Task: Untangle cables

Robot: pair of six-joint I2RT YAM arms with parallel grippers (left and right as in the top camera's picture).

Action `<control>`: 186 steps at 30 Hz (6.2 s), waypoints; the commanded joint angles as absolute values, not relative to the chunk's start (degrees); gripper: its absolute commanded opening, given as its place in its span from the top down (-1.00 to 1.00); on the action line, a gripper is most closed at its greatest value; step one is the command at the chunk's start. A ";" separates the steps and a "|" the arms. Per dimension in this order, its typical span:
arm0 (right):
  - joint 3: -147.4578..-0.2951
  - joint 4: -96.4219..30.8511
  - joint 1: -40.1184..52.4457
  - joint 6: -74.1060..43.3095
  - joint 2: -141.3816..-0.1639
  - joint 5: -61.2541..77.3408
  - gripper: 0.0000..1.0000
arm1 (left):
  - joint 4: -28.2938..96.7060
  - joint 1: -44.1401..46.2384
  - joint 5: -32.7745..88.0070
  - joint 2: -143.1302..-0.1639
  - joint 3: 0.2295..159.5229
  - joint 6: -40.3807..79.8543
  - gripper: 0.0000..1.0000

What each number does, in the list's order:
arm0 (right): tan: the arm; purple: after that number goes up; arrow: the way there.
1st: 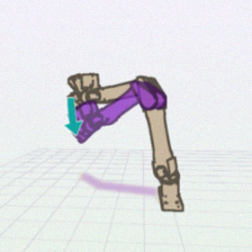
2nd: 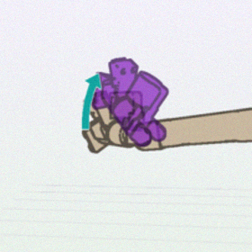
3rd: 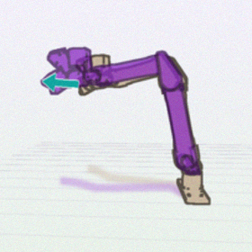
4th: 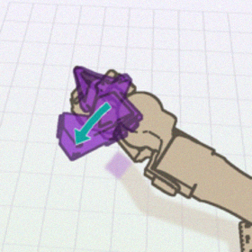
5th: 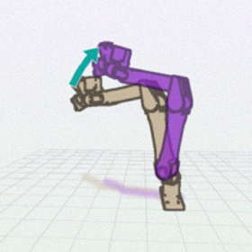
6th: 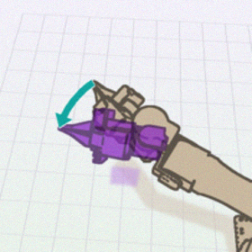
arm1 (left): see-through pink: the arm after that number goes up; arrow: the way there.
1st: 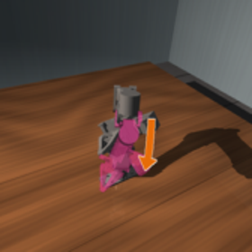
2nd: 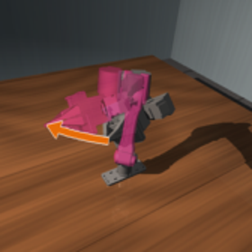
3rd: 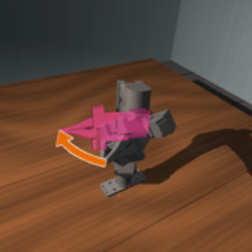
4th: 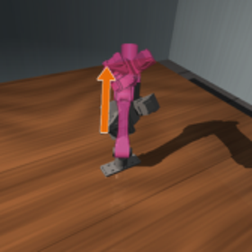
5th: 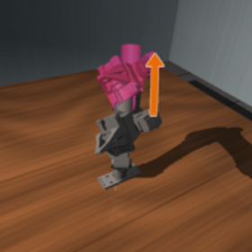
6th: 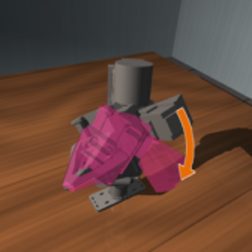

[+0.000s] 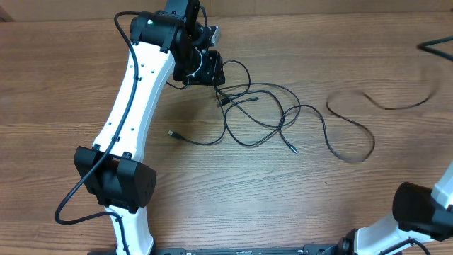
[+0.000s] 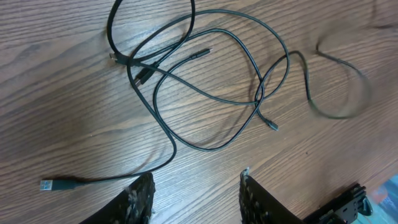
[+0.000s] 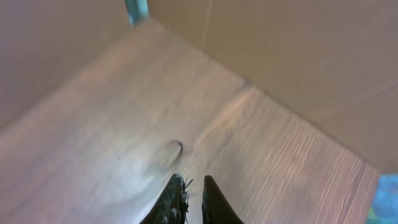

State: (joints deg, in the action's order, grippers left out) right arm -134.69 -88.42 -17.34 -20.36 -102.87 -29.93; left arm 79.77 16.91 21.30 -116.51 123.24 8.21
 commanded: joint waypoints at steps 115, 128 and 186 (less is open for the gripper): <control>-90.06 -59.24 7.29 -78.30 -123.48 -6.46 0.01 | 81.82 18.74 20.40 -116.77 123.46 7.73 0.17; -94.19 -64.07 5.02 -65.93 -121.49 -8.29 0.92 | 81.78 18.79 20.36 -116.77 123.46 7.73 0.17; -78.43 -30.89 6.63 -21.45 -105.12 6.09 -0.37 | 80.73 18.79 20.38 -116.77 123.46 7.73 0.17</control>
State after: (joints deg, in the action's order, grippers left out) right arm -79.11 -32.40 5.08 -19.11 -103.81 4.73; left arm 80.75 18.41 20.78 -116.51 123.24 8.21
